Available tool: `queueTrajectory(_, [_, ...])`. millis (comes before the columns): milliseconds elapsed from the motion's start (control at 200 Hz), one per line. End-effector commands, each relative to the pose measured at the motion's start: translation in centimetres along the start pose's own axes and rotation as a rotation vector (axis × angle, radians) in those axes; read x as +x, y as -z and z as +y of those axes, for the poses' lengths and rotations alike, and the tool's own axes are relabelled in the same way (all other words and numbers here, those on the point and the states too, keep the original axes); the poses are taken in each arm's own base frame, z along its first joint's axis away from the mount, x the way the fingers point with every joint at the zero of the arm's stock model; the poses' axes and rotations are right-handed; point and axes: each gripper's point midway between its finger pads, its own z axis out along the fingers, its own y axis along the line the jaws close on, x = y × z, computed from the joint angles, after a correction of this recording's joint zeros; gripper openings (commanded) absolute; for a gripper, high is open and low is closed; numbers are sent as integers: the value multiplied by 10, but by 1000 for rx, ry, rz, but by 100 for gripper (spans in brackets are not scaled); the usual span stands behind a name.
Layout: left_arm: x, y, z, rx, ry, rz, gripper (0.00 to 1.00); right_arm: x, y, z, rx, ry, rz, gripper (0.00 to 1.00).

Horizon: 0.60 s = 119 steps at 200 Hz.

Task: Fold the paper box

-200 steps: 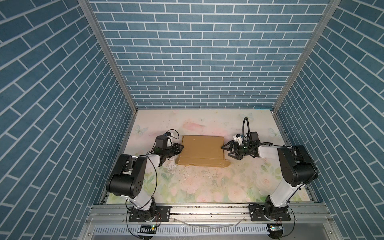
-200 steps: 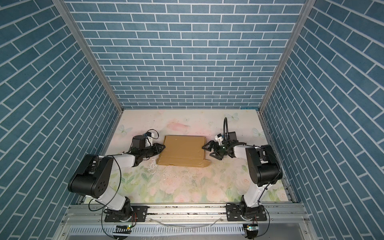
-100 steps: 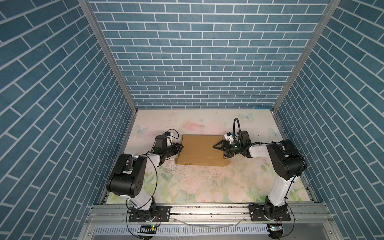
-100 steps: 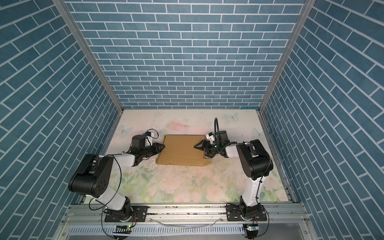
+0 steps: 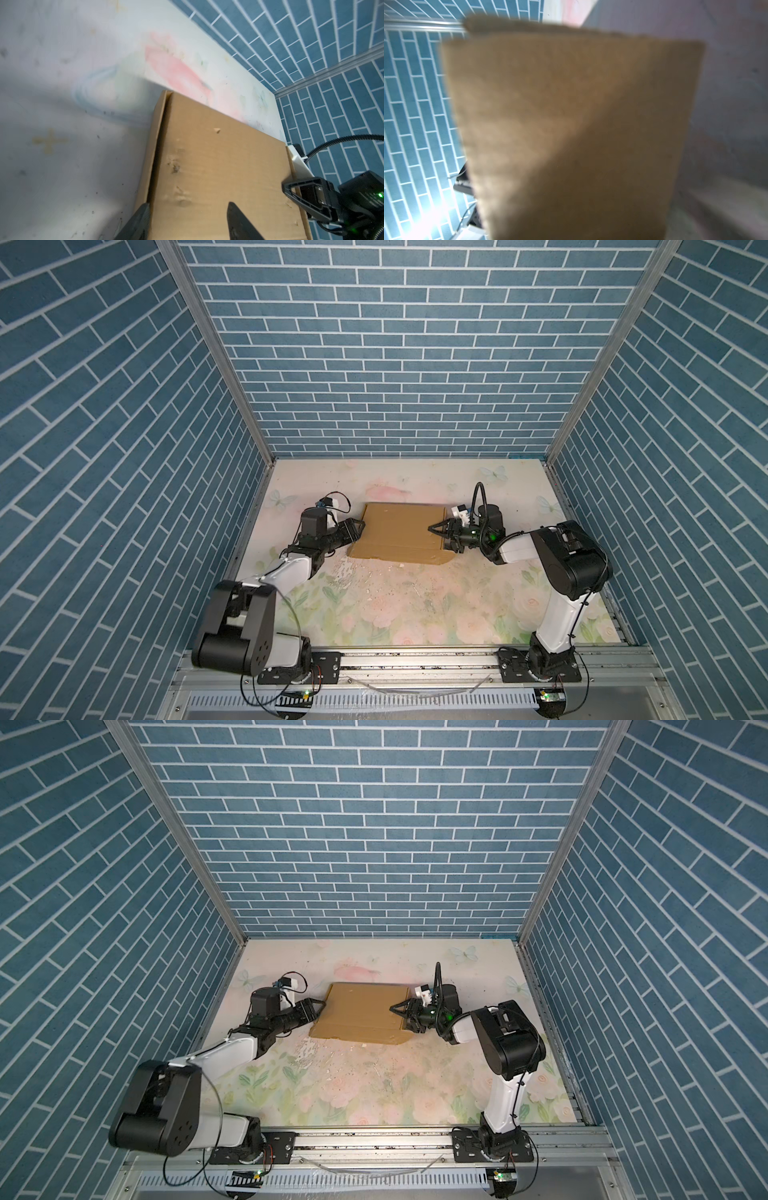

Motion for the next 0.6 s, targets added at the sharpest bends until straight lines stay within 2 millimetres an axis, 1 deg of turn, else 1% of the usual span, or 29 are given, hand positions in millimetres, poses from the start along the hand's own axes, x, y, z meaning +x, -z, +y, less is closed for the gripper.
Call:
queueTrajectory(0, [-20,29,-8,-84,-166,-46,64,-8,8,24,-76,-65,-48,55])
queueTrajectory(65, [-29,46,-19,-106,-269,-94,65,-9,11,31,-87,-71,-54,54])
queueTrajectory(120, [-36,58,-32,-111,-365,-143,65,-8,15,37,-91,-73,-57,54])
queueTrajectory(160, [-37,65,-44,-114,-451,-168,67,-8,17,41,-91,-78,-60,54])
queueTrajectory(225, [-33,71,-64,-115,-607,-181,68,-7,22,47,-92,-86,-64,53])
queueTrajectory(285, [-24,74,-76,-118,-730,-169,68,-6,27,52,-93,-97,-68,52])
queueTrajectory(390, [-6,78,-105,-73,-976,-166,68,-3,37,65,-113,-112,-77,51])
queueTrajectory(460, [13,78,-119,-44,-1165,-136,69,-2,43,70,-122,-133,-80,50])
queueTrajectory(520, [29,77,-127,-36,-1314,-108,71,1,47,74,-129,-159,-75,50])
queueTrajectory(525, [30,77,-127,-38,-1325,-105,71,1,47,74,-130,-162,-74,50])
queueTrajectory(535, [27,80,-134,-34,-1345,-121,72,1,48,75,-132,-167,-74,50])
queueTrajectory(545, [28,80,-137,-30,-1366,-121,72,1,48,75,-133,-173,-74,50])
queueTrajectory(590, [34,81,-142,-29,-1456,-109,74,3,50,78,-144,-194,-72,50])
